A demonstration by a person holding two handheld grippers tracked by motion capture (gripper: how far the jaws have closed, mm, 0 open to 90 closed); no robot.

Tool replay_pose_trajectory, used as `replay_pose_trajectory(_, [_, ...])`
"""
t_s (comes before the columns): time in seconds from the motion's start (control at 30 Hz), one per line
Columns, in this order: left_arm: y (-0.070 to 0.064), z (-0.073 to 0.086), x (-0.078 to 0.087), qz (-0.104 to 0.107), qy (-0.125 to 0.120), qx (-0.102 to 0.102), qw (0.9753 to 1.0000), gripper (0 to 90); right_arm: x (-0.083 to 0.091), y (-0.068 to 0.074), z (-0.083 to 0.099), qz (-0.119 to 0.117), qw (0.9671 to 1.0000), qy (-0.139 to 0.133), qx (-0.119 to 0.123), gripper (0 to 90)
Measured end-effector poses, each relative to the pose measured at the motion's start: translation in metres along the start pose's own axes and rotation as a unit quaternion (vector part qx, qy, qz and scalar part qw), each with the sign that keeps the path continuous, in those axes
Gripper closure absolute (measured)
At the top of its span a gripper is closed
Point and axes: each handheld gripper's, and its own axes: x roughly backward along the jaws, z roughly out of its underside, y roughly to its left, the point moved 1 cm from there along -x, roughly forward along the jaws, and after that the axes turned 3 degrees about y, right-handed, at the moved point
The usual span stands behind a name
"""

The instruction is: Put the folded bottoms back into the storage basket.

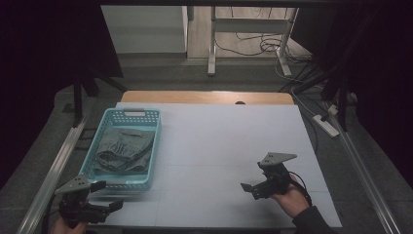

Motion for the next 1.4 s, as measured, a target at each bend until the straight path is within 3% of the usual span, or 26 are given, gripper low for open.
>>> replay_pose_trajectory(0.6, [0.001, 0.000, 0.000, 0.002, 0.000, 0.003, 1.0000, 0.0, 0.017, 0.000, 0.013, 0.017, 0.9997, 0.006, -0.018, 0.0])
replay_pose_trajectory(0.87, [0.001, 0.000, 0.000, 0.002, 0.000, 0.004, 1.0000, 0.0, 0.025, -0.001, 0.020, 0.038, 0.9990, 0.013, -0.023, 0.0])
replay_pose_trajectory(1.03, [0.001, 0.000, 0.000, 0.002, 0.001, 0.002, 1.0000, 0.0, 0.033, -0.003, 0.026, 0.051, 0.9980, 0.017, -0.035, 0.0])
replay_pose_trajectory(1.4, [0.001, 0.000, 0.000, 0.001, 0.001, 0.003, 1.0000, 0.0, 0.053, -0.005, 0.041, 0.057, 0.9964, 0.001, -0.063, 0.0])
